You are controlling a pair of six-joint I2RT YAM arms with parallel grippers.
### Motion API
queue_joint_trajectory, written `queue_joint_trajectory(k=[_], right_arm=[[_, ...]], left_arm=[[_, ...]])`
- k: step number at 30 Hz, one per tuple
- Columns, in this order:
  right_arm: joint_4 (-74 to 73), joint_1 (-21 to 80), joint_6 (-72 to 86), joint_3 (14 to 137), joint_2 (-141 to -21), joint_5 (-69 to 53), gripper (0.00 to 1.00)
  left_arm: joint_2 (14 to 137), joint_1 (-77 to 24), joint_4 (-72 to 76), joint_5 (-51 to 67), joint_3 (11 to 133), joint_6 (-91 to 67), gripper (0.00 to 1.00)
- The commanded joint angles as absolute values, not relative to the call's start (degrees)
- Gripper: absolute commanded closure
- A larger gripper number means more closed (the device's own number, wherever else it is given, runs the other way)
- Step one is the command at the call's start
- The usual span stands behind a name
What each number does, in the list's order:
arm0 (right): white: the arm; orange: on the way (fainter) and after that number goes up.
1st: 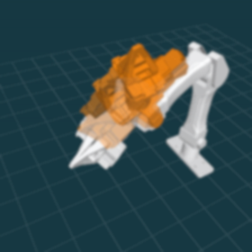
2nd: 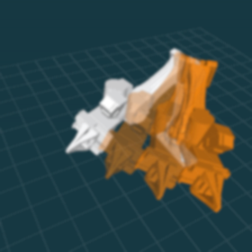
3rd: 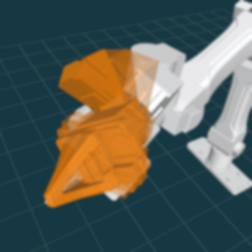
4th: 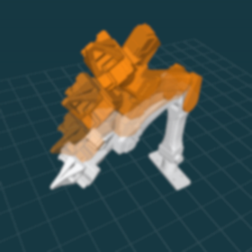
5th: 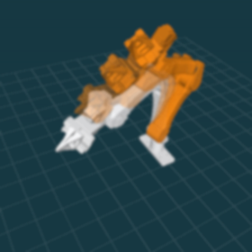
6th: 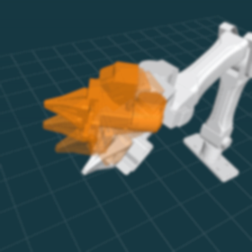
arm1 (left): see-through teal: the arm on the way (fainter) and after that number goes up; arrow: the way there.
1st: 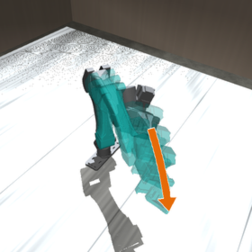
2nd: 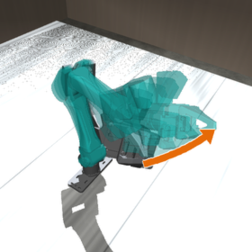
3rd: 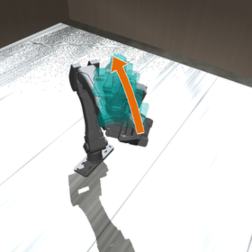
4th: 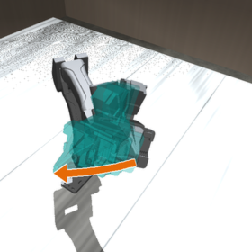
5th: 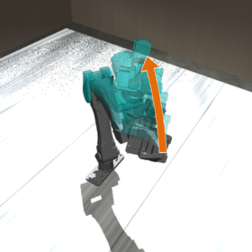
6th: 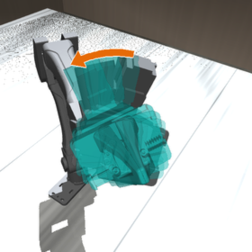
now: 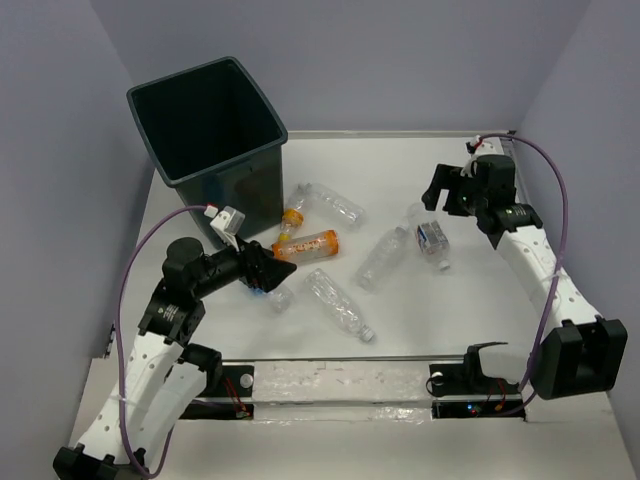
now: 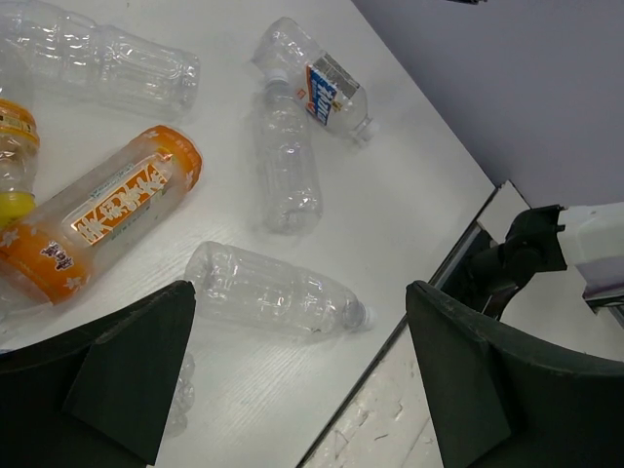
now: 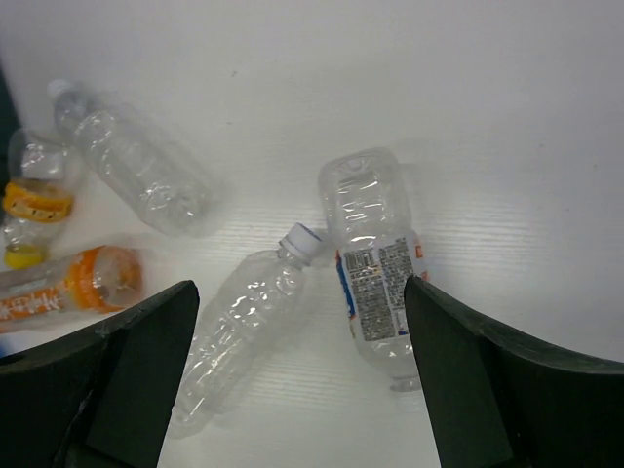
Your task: Put the plastic bottles in the bin
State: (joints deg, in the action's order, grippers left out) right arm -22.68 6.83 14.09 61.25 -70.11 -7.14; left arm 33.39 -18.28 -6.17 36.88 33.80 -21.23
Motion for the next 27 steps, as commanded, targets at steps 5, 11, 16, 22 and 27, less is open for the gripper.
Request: queue_joint_trajectory(k=[5,11,16,22,27], right_arm=[[-31.02,7.03,5.98,73.03,-81.11,1.06,0.08],[-33.49,8.35,4.22,75.50,-88.24,2.20,0.08],[-33.57,8.88,3.08,75.85,-91.92,1.76,0.07],[-33.49,8.88,1.50,78.31,-97.55,-2.19,0.06],[-33.57,8.88,0.62,81.82,-103.97,-1.15,0.05]], left_arm=[[34.80,-18.54,-4.83,35.68,35.25,-22.23,0.01],[36.21,-18.98,-6.33,32.70,34.98,-23.38,0.01],[37.44,-19.42,-8.08,29.81,35.33,-23.29,0.01],[39.99,-19.42,-15.28,23.12,38.58,-23.90,0.01],[40.08,-19.42,-21.52,16.90,41.31,-24.26,0.01]])
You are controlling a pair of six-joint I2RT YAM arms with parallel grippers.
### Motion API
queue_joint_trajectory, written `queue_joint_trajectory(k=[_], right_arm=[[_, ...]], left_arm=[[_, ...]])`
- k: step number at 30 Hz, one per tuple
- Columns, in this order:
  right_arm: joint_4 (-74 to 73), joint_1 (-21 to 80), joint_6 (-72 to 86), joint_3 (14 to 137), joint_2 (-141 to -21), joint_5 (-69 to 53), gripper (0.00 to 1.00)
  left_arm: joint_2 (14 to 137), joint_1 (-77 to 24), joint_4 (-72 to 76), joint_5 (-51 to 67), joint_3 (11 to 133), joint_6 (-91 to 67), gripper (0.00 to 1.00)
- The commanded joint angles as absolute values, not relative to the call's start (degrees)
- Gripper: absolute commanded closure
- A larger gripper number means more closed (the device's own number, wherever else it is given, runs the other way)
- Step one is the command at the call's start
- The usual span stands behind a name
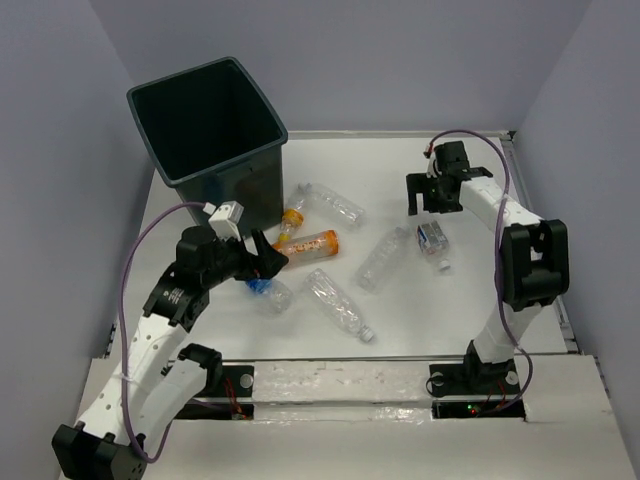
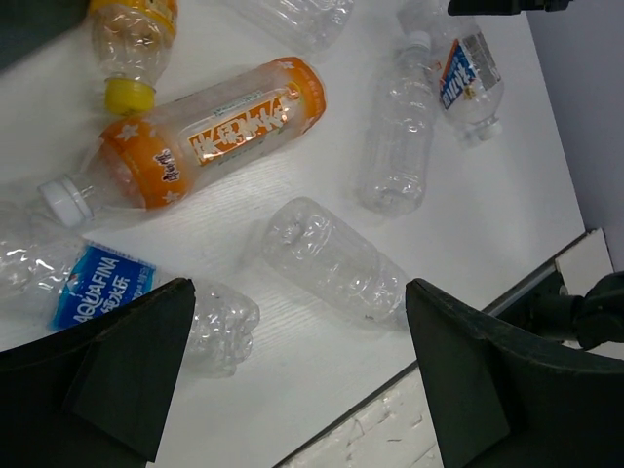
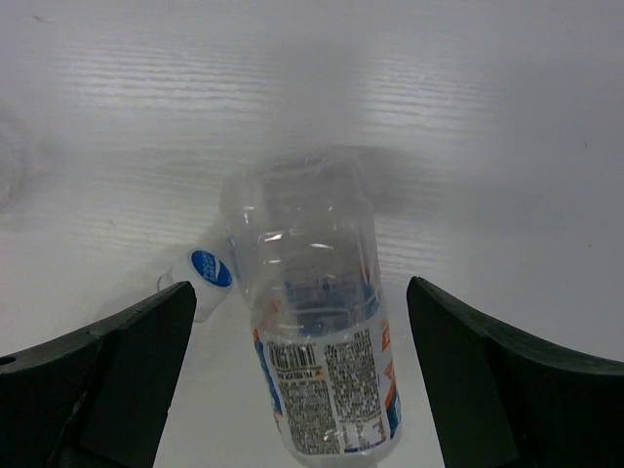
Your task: Put the plastic bottles in the bin
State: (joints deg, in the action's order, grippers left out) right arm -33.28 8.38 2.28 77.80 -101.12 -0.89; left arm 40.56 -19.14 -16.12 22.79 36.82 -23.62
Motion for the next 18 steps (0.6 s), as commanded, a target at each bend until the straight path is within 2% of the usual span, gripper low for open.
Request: queue_joint_trajectory(k=[1,6,10,11,13,14,16,17,18], right_arm=[[-33.66,8.88,0.62,83.39,-104.84,-0.97,0.05],[-35.07,8.88,-1.67,87.10,-109.94,-2.37,0.05],[-35.42,8.88,-2.28,87.45,-111.62,-0.35,0.11],[-35.51,8.88,-2.46,87.28,-111.62,-0.35,0.16],[-35.42,8.88,-2.55,87.10,-111.10,2.00,0.20],[-35.33,8.88,-2.55,87.10,-110.57,2.80,0.30],[-34.98,8.88,-2.37,86.75,-109.08,5.35,0.40],[-34.89,8.88,-2.20,86.75,-106.72,7.62,0.48],[-34.98,8.88,-2.11,86.75,-105.13,8.52,0.51]], left_arm=[[40.25,-19.42,-23.71,15.92,41.57,-24.78,0.01],[41.39,-19.34,-30.05,9.25,42.71,-27.67,0.01],[43.15,-19.25,-34.53,4.67,42.98,-30.49,0.01],[44.20,-19.25,-35.85,4.14,42.72,-30.93,0.01],[44.99,-19.34,-37.08,3.17,42.10,-32.42,0.01],[45.43,-19.25,-37.44,2.82,41.75,-33.04,0.01],[45.88,-19.34,-37.44,1.76,40.52,-34.71,0.01],[45.70,-19.34,-37.01,1.06,39.56,-36.37,0.01],[45.70,-19.34,-36.48,0.71,39.03,-37.26,0.01]])
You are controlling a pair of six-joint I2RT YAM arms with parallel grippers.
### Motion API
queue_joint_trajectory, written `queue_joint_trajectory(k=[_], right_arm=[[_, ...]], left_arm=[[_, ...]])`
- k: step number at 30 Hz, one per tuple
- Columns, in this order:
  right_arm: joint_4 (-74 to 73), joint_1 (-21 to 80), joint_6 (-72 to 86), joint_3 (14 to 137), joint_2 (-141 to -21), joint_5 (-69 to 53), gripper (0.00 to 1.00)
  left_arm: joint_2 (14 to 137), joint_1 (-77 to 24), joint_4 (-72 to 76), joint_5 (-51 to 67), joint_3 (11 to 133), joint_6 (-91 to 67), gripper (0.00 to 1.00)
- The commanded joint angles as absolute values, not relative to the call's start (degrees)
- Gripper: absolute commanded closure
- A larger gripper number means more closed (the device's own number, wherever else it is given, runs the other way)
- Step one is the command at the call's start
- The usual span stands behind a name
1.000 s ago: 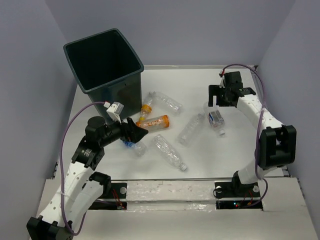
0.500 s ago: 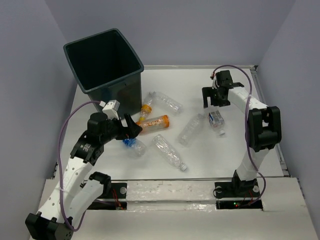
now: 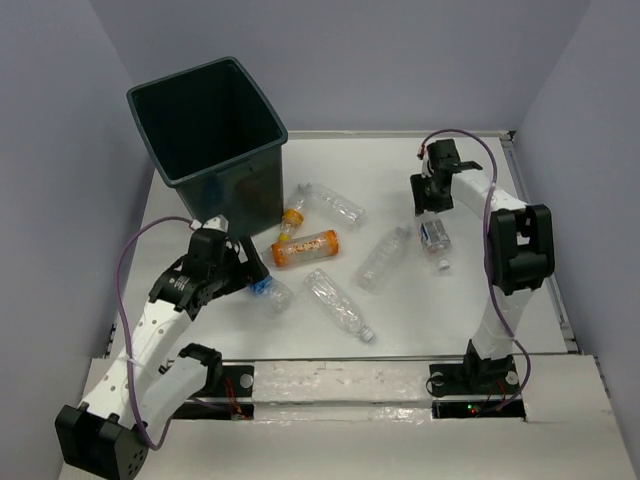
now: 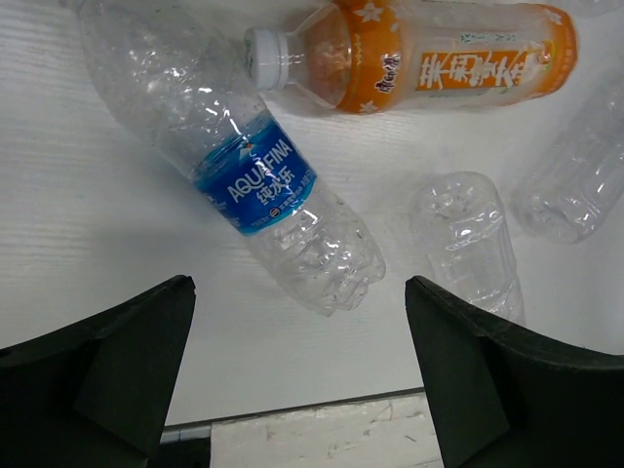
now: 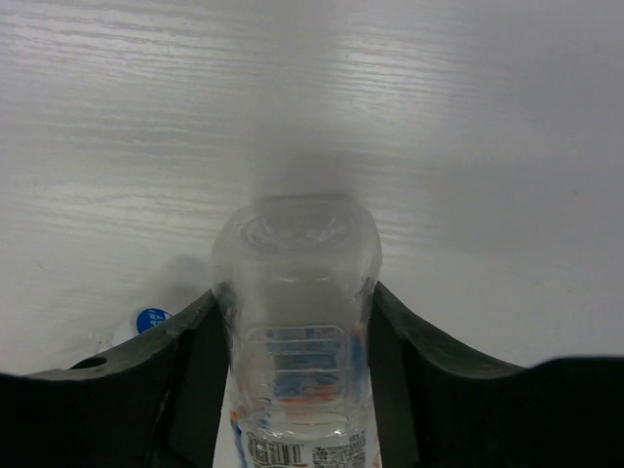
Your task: Put the plastic bottles in the bin
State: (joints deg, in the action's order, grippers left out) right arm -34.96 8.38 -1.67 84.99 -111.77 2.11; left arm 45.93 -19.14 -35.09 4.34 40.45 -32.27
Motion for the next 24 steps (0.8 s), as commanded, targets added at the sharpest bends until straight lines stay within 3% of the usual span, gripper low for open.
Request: queue_joint_trajectory(k=[1,9,13,19,24], right_arm=[[-34.98,8.88,-1.85,86.75,-103.29,9.05,0.53],[-30.43,17.74,-1.14,86.48,-81.76,10.55,0.55],[-24.03,25.03,-1.59,88.76,-75.25,-1.87,0.56],[-13.40,30.84,1.65,97.98,-76.46,-16.14,0.58],[1.11,38.05,0.62,104.57,-85.22,-19.25,0.59]], left_arm=[[45.70,-19.34,-35.95,0.62,38.68,-38.14,0.01],[49.74,-19.16,-31.82,-5.18,35.60,-46.47,0.01],[52.63,-19.07,-25.60,-7.81,33.67,-50.00,0.01],[57.56,-18.90,-16.28,-11.42,32.78,-52.91,0.01],[59.32,-18.90,-10.64,-12.83,30.86,-54.05,0.01]])
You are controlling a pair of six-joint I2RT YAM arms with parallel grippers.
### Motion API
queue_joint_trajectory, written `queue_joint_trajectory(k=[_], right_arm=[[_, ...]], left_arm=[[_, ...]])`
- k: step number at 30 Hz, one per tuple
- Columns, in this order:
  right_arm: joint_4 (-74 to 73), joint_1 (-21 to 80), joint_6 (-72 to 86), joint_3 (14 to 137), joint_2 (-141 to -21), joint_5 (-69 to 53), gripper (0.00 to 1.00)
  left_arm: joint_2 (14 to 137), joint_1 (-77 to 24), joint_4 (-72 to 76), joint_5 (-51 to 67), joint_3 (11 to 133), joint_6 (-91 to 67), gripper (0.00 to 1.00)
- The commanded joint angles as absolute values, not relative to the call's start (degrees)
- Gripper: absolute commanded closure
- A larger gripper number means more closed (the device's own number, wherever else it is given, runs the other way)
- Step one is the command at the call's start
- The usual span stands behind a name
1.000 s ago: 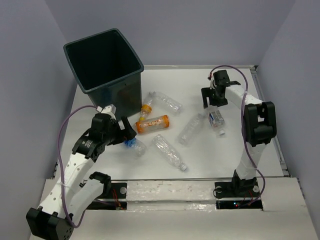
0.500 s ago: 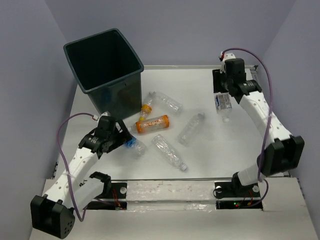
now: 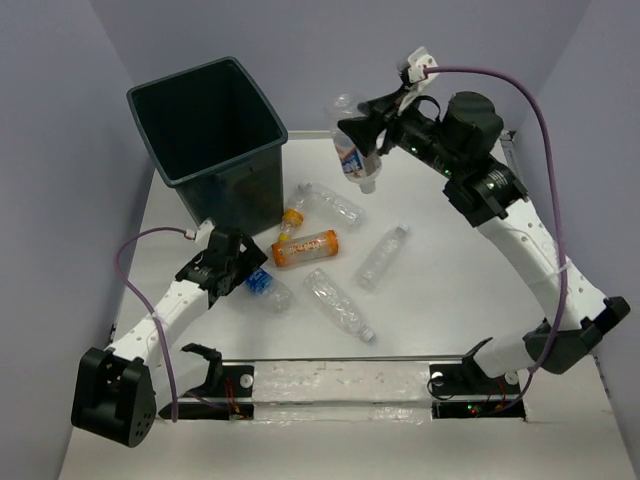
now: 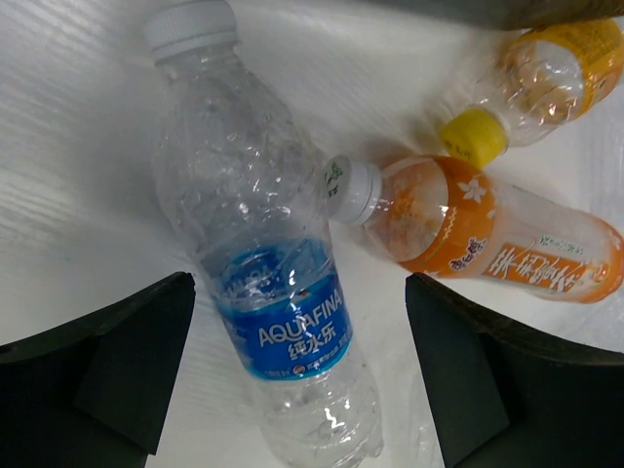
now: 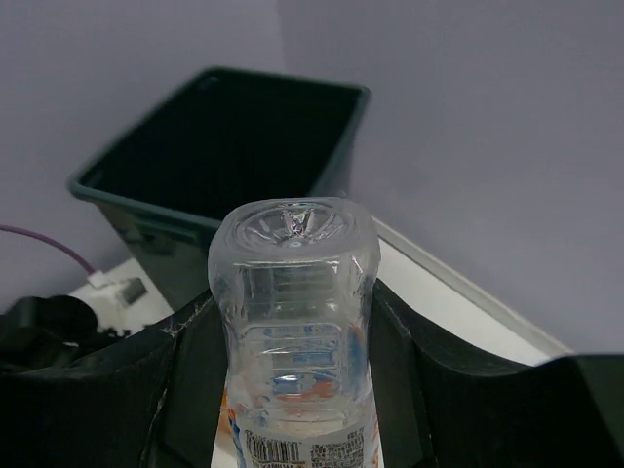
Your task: Put the plastic bottles in the bin
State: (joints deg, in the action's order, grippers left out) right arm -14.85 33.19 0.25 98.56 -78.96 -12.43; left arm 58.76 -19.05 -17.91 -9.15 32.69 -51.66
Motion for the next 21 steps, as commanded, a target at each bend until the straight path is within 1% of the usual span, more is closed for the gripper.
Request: queue_joint_trajectory(k=[1,2,3,4,9,13,14,17,18,19,20,21], right_arm=[[1.23,39.54,1.05,107.20,-87.69,-19.16,0.59],[1.23,39.55,1.49,113.75,-90.24,-19.25,0.60],[1.49,40.33,2.02,116.95,-92.61,-19.07,0.60],[2.71,41.04,3.50,122.90,-97.16,-19.16,0.60],[11.48,42.71,6.51,136.81,-108.97,-22.40,0.61],[17.81,43.24,7.29,142.37,-117.66,-23.20,0.60],[19.58,43.76,7.47,142.56,-117.69,-23.12,0.60],[24.60,43.77,8.52,145.35,-123.91,-20.84,0.58],[24.52,43.77,8.70,147.46,-128.28,-20.22,0.58],[23.74,43.77,8.96,151.66,-130.41,-19.00,0.57],[23.82,43.77,9.14,152.92,-132.17,-18.81,0.54],[23.64,43.77,9.40,153.54,-133.49,-18.81,0.45]], left_arm=[[59.41,-18.90,-10.03,-13.53,30.41,-54.31,0.01],[59.50,-18.72,-9.24,-14.06,29.98,-54.49,0.01],[59.68,-18.81,-8.88,-14.58,29.01,-54.93,0.01],[59.59,-18.63,-7.83,-15.02,28.48,-55.02,0.01],[61.51,-17.93,-5.28,-17.92,26.02,-54.93,0.01],[64.94,-16.88,-2.30,-17.93,25.84,-54.05,0.01],[65.65,-16.79,-1.68,-17.84,25.84,-53.88,0.01],[67.58,-16.35,-0.35,-17.93,25.75,-53.35,0.01],[67.94,-16.17,-0.35,-17.93,25.75,-53.26,0.01],[68.46,-15.82,1.30,-17.84,25.49,-53.17,0.01],[68.64,-15.56,1.75,-17.75,25.40,-53.17,0.01],[68.73,-15.47,2.11,-17.75,25.14,-53.09,0.01]])
